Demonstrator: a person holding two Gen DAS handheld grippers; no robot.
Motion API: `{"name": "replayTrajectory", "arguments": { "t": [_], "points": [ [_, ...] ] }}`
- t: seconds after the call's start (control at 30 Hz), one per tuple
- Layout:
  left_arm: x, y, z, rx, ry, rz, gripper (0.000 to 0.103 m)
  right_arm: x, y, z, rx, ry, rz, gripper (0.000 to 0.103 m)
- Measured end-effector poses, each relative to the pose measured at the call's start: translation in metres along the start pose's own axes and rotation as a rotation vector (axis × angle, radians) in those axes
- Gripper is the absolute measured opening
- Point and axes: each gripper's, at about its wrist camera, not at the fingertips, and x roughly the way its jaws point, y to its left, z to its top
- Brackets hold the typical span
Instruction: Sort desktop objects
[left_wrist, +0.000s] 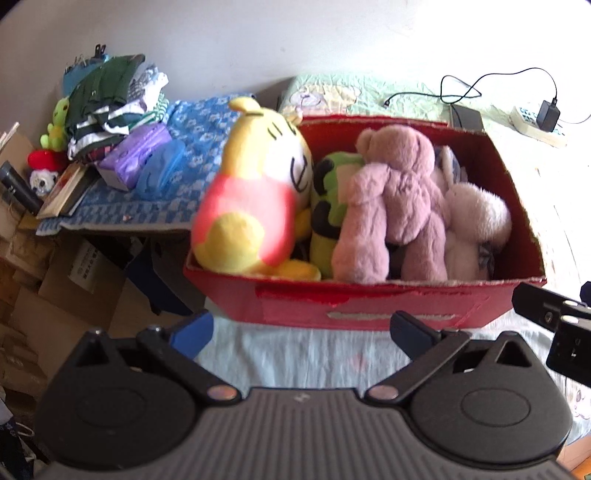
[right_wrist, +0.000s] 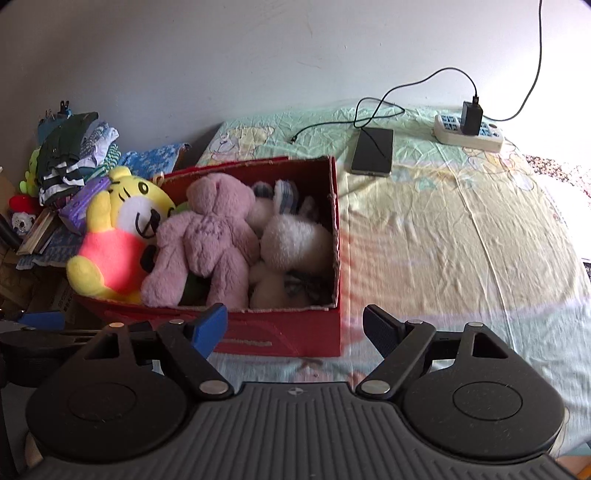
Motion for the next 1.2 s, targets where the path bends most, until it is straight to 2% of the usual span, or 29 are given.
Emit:
{"name": "replayTrajectory", "arguments": {
  "t": [0.2,0.3,0.57,0.73,0.9,1.2],
  "points": [
    [-0.008,0.016,0.041,-0.009,-0.051,0.001,0.102,-0.005,0.009,0.029,0.022,-0.086,-0.021,0.083],
    [-0.012,0.02,0.056,-0.004,-0.076,0.043,0.102,-0.004,0.013,0.036,0.042,-0.113,-0.028,0.084],
    [-0.002,0.022,0.067,0.038,-0.057,0.065,0.102,0.015,0.026,0.038,0.027,-0.099,-0.044,0.086],
    [0.01,0.025,0.073,0.02,-0.051,0.082,0.102,0.032,0.023,0.043,0.053,-0.071,-0.054,0.086],
    [0.027,0.025,0.079,0.012,-0.023,0.066,0.102,0.051,0.019,0.047,0.074,-0.027,-0.038,0.086],
    [0.05,0.012,0.088,0.058,0.018,0.036,0.102,0.066,0.017,0.051,0.091,-0.021,-0.05,0.084]
  ]
}}
